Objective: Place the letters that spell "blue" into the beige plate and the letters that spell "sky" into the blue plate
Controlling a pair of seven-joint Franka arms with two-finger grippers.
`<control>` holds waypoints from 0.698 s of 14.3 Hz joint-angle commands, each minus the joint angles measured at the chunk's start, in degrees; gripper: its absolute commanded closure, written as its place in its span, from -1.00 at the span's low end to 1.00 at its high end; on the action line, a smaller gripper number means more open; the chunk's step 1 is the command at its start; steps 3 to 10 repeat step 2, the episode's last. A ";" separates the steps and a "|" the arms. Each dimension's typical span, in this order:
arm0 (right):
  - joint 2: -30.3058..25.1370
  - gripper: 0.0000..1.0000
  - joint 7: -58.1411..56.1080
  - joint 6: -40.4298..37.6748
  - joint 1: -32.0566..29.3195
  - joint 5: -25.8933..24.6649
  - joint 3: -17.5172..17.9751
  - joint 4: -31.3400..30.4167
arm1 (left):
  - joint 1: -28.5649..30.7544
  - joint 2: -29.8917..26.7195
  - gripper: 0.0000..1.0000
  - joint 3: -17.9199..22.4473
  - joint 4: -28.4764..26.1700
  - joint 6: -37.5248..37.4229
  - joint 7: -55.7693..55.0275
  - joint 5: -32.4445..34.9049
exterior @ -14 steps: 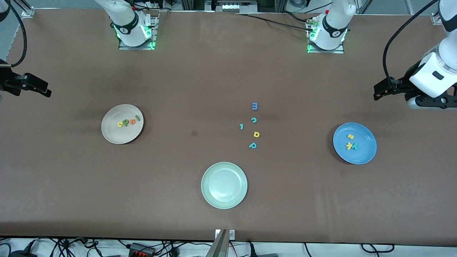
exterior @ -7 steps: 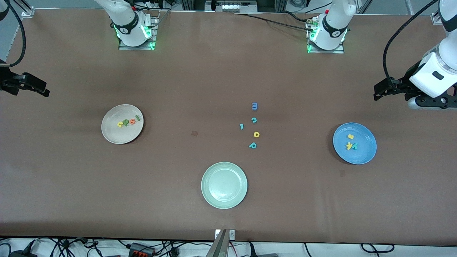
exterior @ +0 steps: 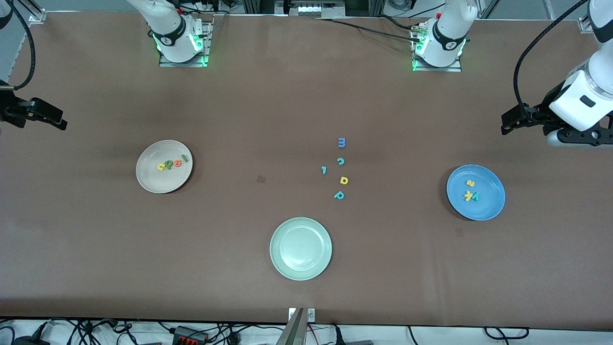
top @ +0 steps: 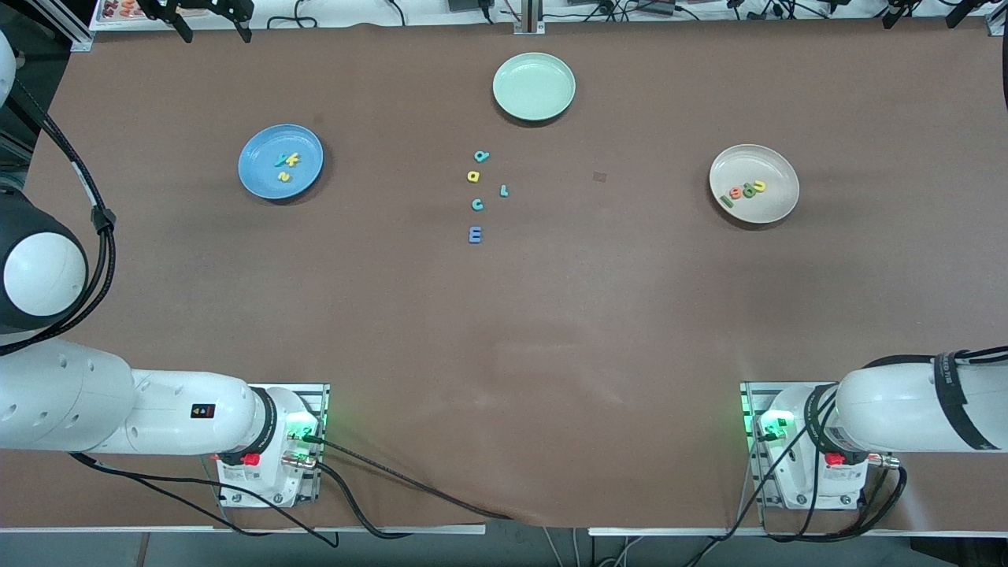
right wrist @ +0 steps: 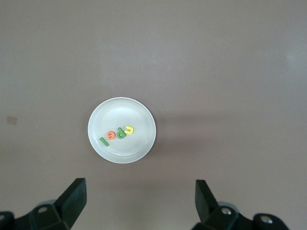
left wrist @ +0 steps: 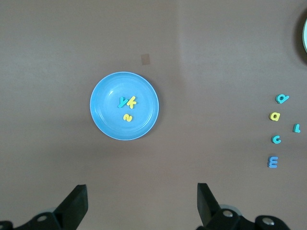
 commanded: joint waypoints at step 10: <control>-1.79 -1.00 -0.25 0.03 -0.66 -1.25 0.74 -1.66 | 0.13 0.00 -1.00 0.03 1.09 -1.26 0.44 -0.86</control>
